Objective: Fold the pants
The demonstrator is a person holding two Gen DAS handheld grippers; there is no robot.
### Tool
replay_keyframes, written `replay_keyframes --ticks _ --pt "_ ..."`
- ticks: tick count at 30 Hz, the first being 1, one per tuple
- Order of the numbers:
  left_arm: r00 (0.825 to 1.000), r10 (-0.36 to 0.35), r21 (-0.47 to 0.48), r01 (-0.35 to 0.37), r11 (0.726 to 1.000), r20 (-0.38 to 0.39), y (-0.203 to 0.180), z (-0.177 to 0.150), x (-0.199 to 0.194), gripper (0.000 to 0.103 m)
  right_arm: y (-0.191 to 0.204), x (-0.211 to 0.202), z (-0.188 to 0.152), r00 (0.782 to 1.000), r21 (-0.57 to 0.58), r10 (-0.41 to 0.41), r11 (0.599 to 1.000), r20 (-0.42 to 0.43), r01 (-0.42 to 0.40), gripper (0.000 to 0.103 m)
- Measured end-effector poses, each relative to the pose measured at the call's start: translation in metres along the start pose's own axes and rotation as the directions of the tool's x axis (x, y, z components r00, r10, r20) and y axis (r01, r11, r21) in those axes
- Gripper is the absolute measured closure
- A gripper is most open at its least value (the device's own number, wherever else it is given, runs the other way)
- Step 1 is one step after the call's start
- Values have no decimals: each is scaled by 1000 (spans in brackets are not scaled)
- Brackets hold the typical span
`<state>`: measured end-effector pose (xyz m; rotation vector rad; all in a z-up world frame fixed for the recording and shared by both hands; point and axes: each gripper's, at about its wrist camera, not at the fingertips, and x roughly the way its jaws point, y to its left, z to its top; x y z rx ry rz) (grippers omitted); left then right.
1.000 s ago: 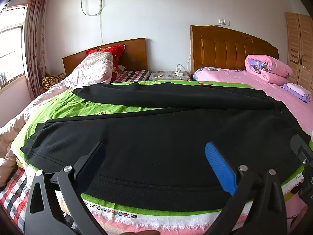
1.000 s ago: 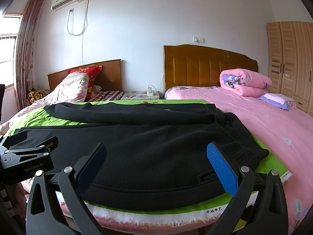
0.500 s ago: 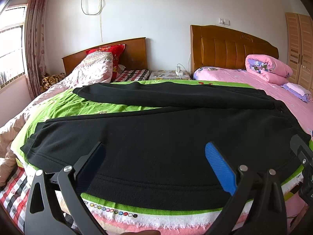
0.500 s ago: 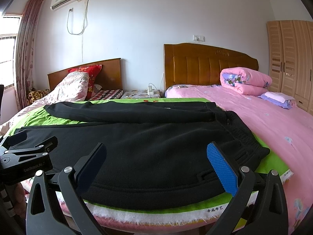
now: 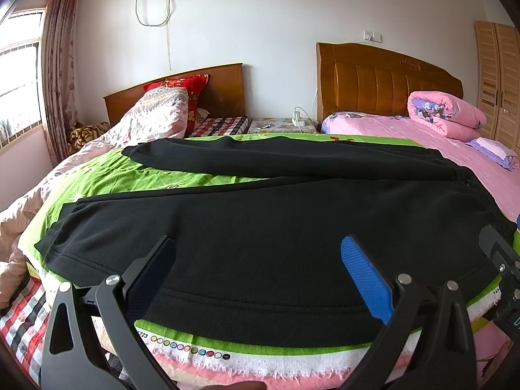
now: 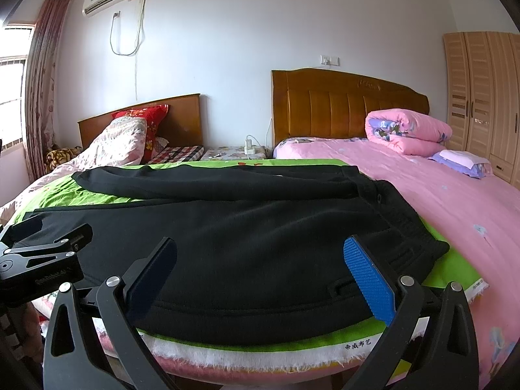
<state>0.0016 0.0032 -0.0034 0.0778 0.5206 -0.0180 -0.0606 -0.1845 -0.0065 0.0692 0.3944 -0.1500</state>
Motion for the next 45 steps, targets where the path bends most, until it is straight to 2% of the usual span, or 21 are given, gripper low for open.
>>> replay_keyframes --ticks 15,45 --pt "1000 0 5 0 1000 13 3 -1 -2 1 -1 5 3 999 -12 -33 999 -33 32 4" --pt "1000 1 4 -1 1000 10 3 -4 -1 1 -3 5 3 999 -8 -33 999 -35 32 4"
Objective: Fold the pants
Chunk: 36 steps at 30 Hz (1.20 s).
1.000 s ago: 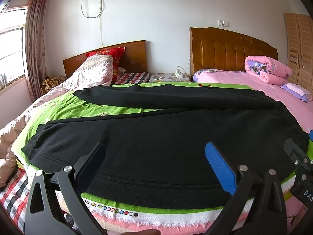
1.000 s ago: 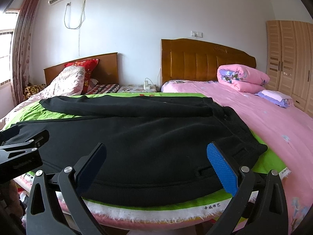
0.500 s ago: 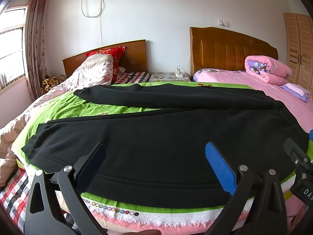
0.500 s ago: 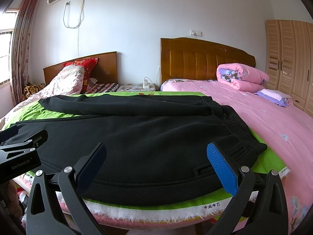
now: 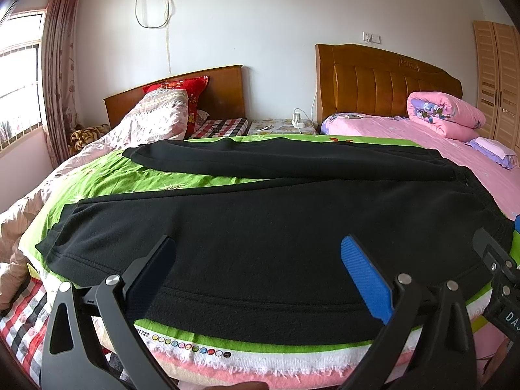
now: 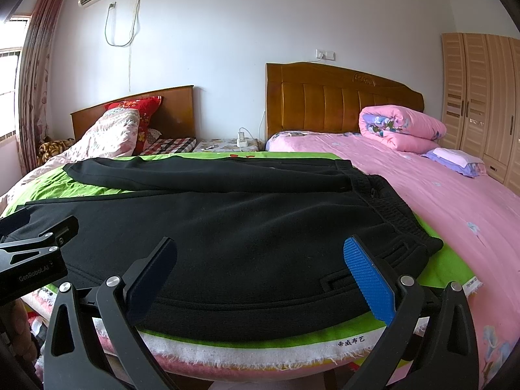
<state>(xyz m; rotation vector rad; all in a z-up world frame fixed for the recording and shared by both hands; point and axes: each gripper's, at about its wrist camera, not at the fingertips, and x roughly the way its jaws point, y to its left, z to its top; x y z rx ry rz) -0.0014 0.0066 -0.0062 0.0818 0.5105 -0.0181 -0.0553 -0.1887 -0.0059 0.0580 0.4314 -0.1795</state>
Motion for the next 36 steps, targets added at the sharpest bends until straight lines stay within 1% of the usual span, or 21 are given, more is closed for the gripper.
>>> replay_keyframes --ticks 10,16,23,26,29,31,32,33,35,36 --pt "1000 3 15 -3 1000 -9 -2 0 2 1 -1 -1 0 1000 1 -2 1000 5 2 4" --pt "1000 27 22 -27 999 -7 -1 2 0 1 -9 -1 -2 1000 11 -10 1000 9 10 4" --pt "999 36 19 -35 999 -19 4 5 3 1 -23 -2 6 1000 33 -13 999 7 12 4" --pt "999 29 22 -28 999 -36 7 7 7 1 -28 1 12 1000 33 -11 999 5 11 4" --pt "998 34 46 -32 998 -51 8 10 12 1 -35 8 22 999 -9 34 999 -18 -34 4" --pt "995 -29 58 35 998 -95 8 13 18 1 -37 15 29 997 -47 54 997 -48 -56 4" --pt "990 -63 69 72 995 -128 8 15 23 1 -38 21 33 995 -71 69 995 -74 -74 4" --pt "978 -96 95 116 989 -188 6 20 32 1 -40 31 40 988 -107 99 988 -117 -112 4" --pt "962 -100 139 138 981 -253 5 29 45 1 -45 48 52 976 -140 129 978 -178 -155 4" --pt "966 -74 186 122 975 -250 5 41 51 1 -49 60 61 970 -157 130 974 -206 -164 4"
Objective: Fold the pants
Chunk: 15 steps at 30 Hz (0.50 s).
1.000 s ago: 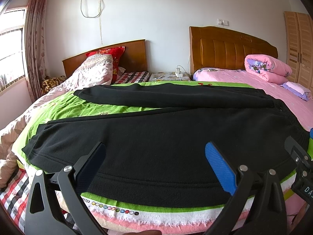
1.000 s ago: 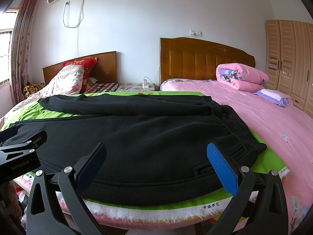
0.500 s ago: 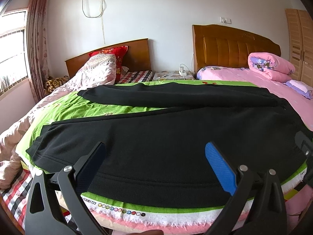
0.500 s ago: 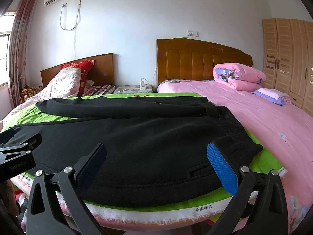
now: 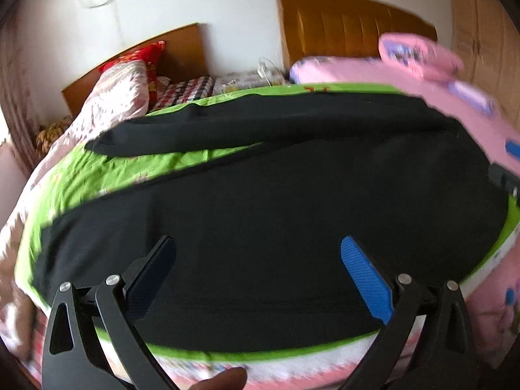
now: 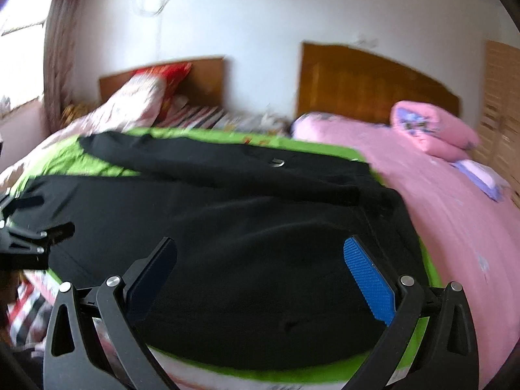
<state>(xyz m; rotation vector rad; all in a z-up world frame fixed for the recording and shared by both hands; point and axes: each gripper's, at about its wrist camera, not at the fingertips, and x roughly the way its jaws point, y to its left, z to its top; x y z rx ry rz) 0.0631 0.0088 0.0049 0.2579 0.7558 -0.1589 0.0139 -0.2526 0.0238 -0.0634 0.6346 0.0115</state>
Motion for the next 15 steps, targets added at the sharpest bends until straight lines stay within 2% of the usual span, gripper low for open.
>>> replay_keyframes --ticks 3,4,5,6,7,9,10,12,14,15 --pt "997 68 71 -71 995 38 9 30 3 1 -27 27 29 1000 -26 0 1000 -30 0 4" --pt "998 59 73 -61 995 28 14 41 6 1 -38 39 39 999 -21 -4 1000 -38 3 4" --pt "1000 27 76 -28 997 3 18 53 12 1 -49 52 48 999 -9 1 1000 -53 -2 4" --pt "996 -56 87 63 994 -74 20 71 27 1 -64 73 59 996 17 35 999 -84 -34 4" --pt "987 -103 82 113 990 -122 20 82 38 1 -75 89 68 992 44 73 997 -105 -69 4" --pt "957 -212 52 227 973 -200 21 106 66 1 -99 131 88 979 93 146 987 -141 -134 4" --pt "943 -245 25 257 966 -225 21 120 86 1 -107 149 97 975 102 162 984 -154 -147 4" --pt "942 -249 -41 246 968 -226 24 143 113 2 -121 189 113 965 87 180 982 -192 -166 4" --pt "933 -284 -123 262 957 -222 32 164 139 2 -123 218 126 962 54 161 987 -220 -153 4" --pt "923 -312 -193 272 943 -224 36 176 156 2 -120 236 136 958 25 158 987 -241 -156 4"
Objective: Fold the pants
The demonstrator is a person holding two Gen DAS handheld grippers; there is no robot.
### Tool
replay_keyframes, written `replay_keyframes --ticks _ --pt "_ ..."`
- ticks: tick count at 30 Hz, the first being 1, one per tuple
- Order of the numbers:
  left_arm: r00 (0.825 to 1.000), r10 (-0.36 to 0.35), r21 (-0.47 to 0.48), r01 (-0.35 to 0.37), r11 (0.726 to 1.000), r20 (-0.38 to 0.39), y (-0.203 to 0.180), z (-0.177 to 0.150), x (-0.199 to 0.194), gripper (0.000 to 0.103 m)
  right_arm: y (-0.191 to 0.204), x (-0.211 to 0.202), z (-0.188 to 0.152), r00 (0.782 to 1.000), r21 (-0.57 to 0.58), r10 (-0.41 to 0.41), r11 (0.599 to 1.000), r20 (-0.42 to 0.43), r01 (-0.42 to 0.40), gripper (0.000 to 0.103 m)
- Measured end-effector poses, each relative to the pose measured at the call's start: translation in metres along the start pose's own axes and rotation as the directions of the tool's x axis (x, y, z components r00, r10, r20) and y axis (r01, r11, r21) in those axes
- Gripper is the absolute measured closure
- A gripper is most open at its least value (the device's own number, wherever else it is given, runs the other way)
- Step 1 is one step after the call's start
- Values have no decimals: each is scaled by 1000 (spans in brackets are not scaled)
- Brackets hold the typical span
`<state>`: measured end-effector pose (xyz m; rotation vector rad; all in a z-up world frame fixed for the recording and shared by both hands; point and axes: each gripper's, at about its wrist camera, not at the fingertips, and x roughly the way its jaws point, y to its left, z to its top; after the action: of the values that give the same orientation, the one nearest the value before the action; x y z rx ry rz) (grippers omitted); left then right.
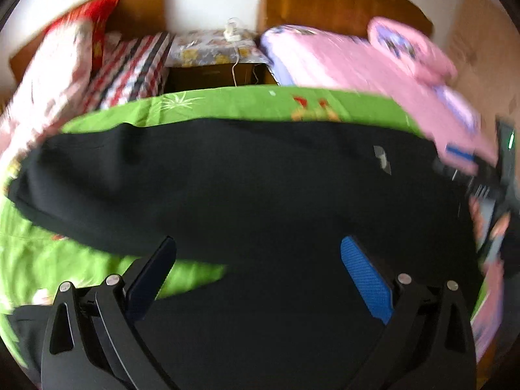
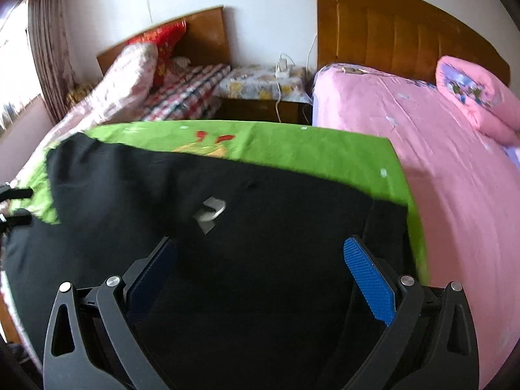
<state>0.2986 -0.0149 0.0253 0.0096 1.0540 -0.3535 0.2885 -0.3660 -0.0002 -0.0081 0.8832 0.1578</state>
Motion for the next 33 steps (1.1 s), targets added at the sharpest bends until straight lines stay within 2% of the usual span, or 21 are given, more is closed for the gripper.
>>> replay_keyframes --ticks 3,5,8,12,14,15,16,17,19,20,21,22,25,28,30,33 --pt "998 -56 -165 53 985 -12 18 31 25 2 10 37 31 998 -96 -12 995 -63 6 4" --pt "997 -70 -232 60 971 -37 26 47 42 2 17 58 47 995 -126 12 992 -96 -24 4" --pt "991 -104 -246 80 966 -87 27 65 63 2 15 81 58 987 -158 53 984 -151 -77 5" --pt "978 -156 -251 118 961 -137 22 80 84 2 13 118 56 954 -204 97 966 -285 -160 4" --pt "970 -192 -271 147 951 -149 20 81 90 3 7 116 54 951 -184 145 963 -273 -200 4" --pt "967 -205 -280 158 947 -148 17 80 92 3 7 114 53 951 -185 155 960 -269 -209 10" --pt "968 -210 -281 165 945 -141 16 82 93 4 8 110 52 950 -190 168 956 -264 -222 24" --pt "968 -213 -281 169 945 -135 14 82 93 10 12 104 51 949 -200 181 951 -257 -236 34" --pt "966 -223 -297 175 939 -135 10 87 98 15 26 88 46 966 -273 128 944 -225 -188 65" --pt "964 -232 -310 182 933 -132 10 87 99 15 35 78 41 975 -319 90 936 -202 -153 70" --pt "961 -245 -331 192 924 -126 9 89 100 15 45 66 34 984 -360 58 926 -171 -117 82" --pt "961 -251 -345 197 918 -119 9 91 102 15 52 53 28 989 -376 53 921 -140 -103 89" --pt "958 -271 -398 213 892 -96 9 97 102 13 70 10 6 1000 -408 -5 913 1 5 89" --pt "956 -282 -451 216 866 -84 10 104 105 12 82 -24 -19 992 -387 -18 920 124 65 89" --pt "957 -273 -460 201 865 -94 6 109 111 11 91 -36 -37 985 -370 -23 925 173 87 89" --pt "959 -240 -442 151 884 -153 -4 109 126 16 104 -44 -60 978 -345 -28 933 209 101 89"
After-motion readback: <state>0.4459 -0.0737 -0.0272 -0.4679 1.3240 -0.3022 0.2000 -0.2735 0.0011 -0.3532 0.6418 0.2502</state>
